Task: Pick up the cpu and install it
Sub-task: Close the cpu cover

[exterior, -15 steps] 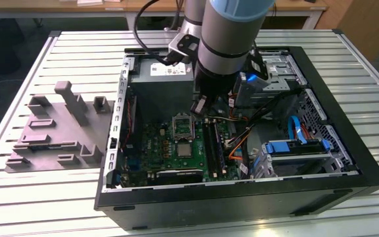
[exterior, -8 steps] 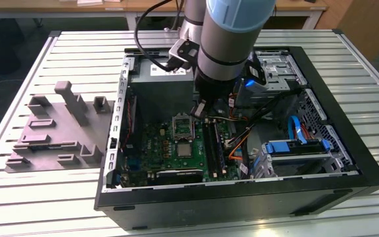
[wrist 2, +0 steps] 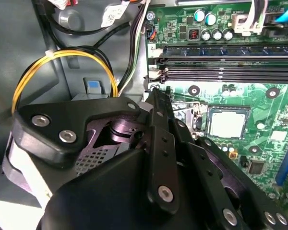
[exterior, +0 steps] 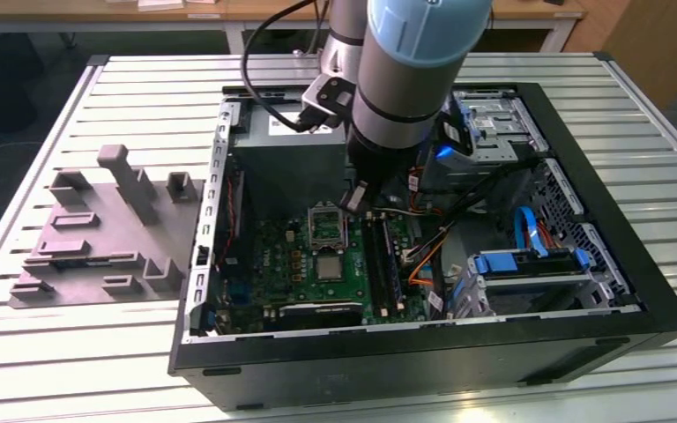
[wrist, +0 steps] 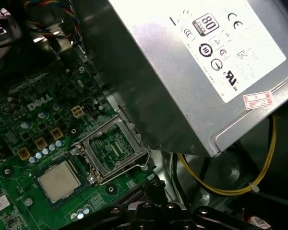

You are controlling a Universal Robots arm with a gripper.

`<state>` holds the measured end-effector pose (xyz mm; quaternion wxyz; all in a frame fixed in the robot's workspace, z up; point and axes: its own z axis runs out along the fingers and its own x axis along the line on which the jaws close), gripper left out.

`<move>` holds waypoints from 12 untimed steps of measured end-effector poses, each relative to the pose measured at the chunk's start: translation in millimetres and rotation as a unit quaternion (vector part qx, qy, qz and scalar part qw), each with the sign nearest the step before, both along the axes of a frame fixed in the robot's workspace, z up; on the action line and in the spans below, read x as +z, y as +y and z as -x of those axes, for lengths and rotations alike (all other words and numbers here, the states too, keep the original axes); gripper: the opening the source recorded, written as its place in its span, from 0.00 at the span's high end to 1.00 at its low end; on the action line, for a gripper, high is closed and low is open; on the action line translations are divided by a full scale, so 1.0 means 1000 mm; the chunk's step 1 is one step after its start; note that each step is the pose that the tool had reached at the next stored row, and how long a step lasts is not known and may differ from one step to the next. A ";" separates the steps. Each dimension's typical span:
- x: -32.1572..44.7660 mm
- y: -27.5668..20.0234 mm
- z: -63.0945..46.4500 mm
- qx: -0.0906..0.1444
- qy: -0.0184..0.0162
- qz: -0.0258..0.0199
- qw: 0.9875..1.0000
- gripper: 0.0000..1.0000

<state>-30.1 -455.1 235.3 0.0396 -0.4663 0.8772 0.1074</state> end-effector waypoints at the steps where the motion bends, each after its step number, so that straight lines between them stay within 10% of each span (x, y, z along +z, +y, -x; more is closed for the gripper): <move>1: -0.0018 0.0001 0.000 0.000 0.000 -0.001 1.000 0.89; 12: -0.0142 0.0074 0.004 0.000 0.000 -0.008 1.000 0.89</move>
